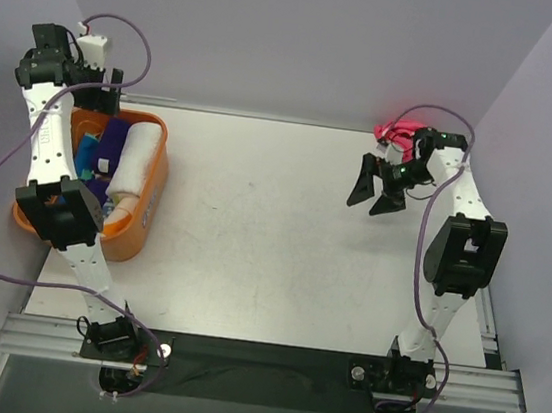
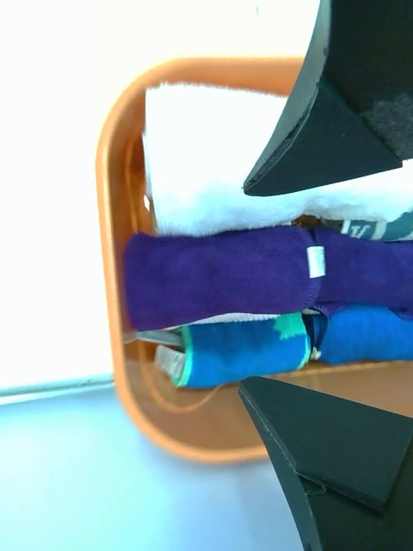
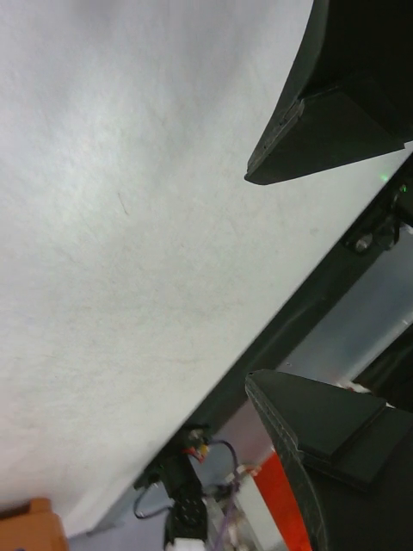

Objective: Roll the towels
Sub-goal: Place the rolled towel into the container, then move the towel to the center of the board, then flatten the towel

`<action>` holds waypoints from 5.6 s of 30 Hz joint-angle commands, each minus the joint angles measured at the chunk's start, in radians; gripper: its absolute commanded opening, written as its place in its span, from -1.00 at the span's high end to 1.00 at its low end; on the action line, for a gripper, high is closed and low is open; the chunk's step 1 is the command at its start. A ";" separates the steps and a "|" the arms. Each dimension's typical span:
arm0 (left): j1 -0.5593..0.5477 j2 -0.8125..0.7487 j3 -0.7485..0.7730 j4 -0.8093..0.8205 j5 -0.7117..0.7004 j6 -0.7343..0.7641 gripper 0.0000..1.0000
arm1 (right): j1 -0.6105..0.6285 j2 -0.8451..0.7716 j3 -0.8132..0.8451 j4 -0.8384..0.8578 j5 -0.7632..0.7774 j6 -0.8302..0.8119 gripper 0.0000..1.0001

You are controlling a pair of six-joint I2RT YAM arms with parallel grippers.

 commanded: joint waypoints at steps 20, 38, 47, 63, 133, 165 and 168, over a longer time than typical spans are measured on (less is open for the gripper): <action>-0.443 -0.393 -0.333 0.157 0.041 -0.080 -0.95 | -0.016 0.381 0.469 0.714 1.100 -0.455 -0.90; -0.453 -0.454 -0.537 0.181 0.043 -0.178 -0.95 | -0.015 0.741 0.606 1.035 1.189 -0.768 -0.73; -0.453 -0.464 -0.548 0.187 0.044 -0.184 -0.95 | 0.019 0.779 0.595 1.059 1.172 -0.859 0.96; -0.521 -0.500 -0.591 0.221 -0.030 -0.204 -0.95 | 0.175 0.085 0.023 0.600 0.964 -0.545 1.00; -0.709 -0.244 -0.995 0.491 0.087 -0.024 0.80 | -0.104 -0.040 -0.219 0.307 0.557 -0.093 1.00; -0.763 -0.253 -1.013 0.396 0.078 0.103 0.89 | -0.179 -0.310 -0.436 0.210 0.519 -0.136 1.00; -0.716 -0.280 -1.022 0.396 0.069 0.115 0.31 | -0.176 -0.305 -0.475 0.210 0.498 -0.135 1.00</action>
